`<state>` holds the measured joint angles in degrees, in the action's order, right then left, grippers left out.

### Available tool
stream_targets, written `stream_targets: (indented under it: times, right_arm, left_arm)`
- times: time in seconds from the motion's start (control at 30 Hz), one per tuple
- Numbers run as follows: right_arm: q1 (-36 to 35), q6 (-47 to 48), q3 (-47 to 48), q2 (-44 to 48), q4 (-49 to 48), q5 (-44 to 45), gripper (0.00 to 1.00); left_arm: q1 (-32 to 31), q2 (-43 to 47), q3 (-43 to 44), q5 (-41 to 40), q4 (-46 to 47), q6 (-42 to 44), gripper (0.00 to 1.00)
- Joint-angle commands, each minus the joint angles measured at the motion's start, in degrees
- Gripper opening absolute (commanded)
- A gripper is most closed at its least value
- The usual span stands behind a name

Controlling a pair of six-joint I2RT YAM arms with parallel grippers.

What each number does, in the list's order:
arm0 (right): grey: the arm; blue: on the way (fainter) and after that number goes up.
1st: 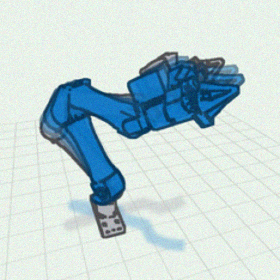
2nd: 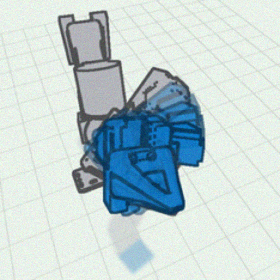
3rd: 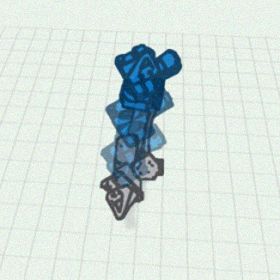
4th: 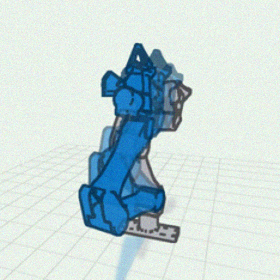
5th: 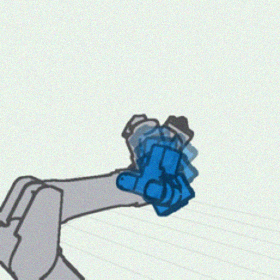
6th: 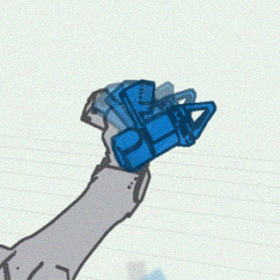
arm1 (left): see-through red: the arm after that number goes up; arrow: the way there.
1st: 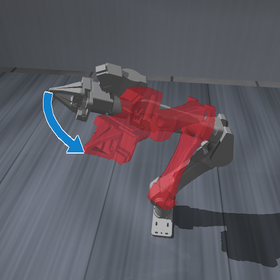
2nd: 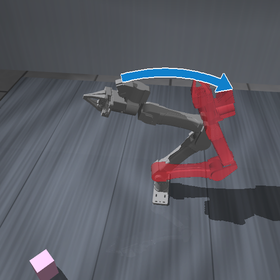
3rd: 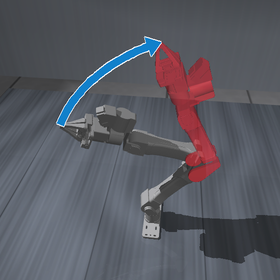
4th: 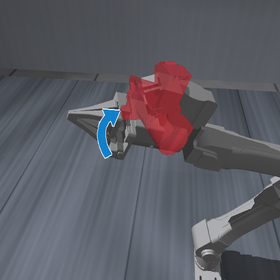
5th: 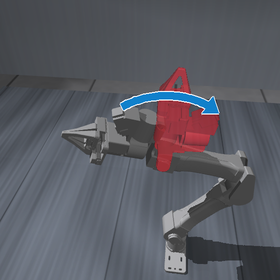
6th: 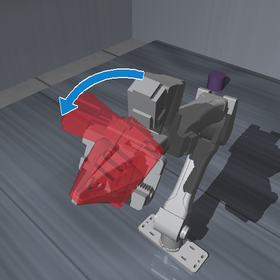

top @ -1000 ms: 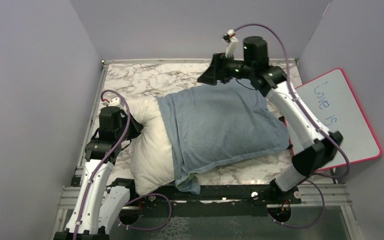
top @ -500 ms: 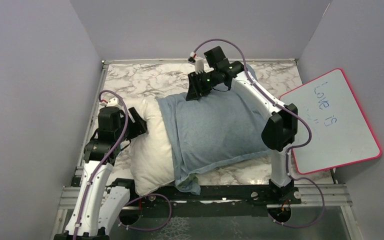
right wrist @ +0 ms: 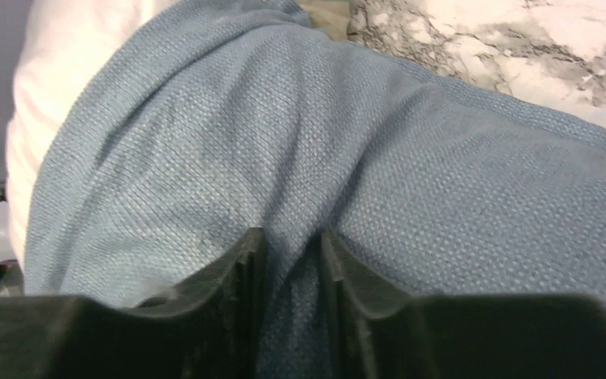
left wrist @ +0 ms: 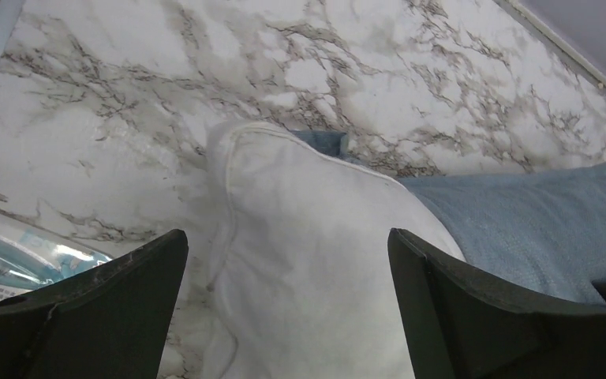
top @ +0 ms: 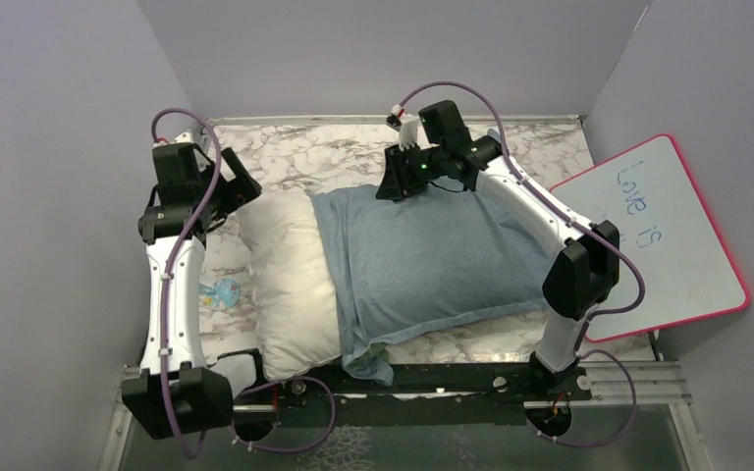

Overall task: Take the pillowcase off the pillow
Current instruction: Remove the pillow from the pillowcase.

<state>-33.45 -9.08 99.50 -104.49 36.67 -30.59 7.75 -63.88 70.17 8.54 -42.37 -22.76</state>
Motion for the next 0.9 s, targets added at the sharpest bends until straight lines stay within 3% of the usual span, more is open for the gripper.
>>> stream_targets:
  times: [0.0,0.1,0.23,0.37,0.53,0.77,0.87]
  right_arm:
    - [-0.57,-4.23,3.67,-1.2,6.21,5.28,0.45]
    - [-0.57,-5.1,8.3,-2.2,10.0,6.63,0.55]
    - [-0.58,-7.04,7.22,0.47,6.54,6.89,0.71]
    - [-0.58,-9.1,7.51,1.71,7.46,12.32,0.76]
    - [-0.65,-6.91,10.52,0.87,11.84,10.65,0.76]
    - [-0.57,-4.59,6.5,3.39,8.32,3.54,0.76]
    - [-0.57,-4.48,4.89,3.1,7.25,0.83,0.76]
  left_arm:
    - [9.55,-1.95,-2.93,16.31,7.07,-0.49,0.99]
    - [13.97,-2.67,-9.05,28.45,12.9,-4.73,0.99]
    - [14.57,-2.2,-20.09,40.09,25.05,-10.22,0.99]
    - [14.65,-1.72,-30.01,47.41,43.47,-21.14,0.99]
    - [14.84,-4.98,-31.97,43.57,45.04,-19.48,0.99]
    - [17.5,-3.37,-21.29,17.37,26.03,-6.44,0.99]
    - [18.08,-5.01,-18.9,15.4,23.87,-5.8,0.99]
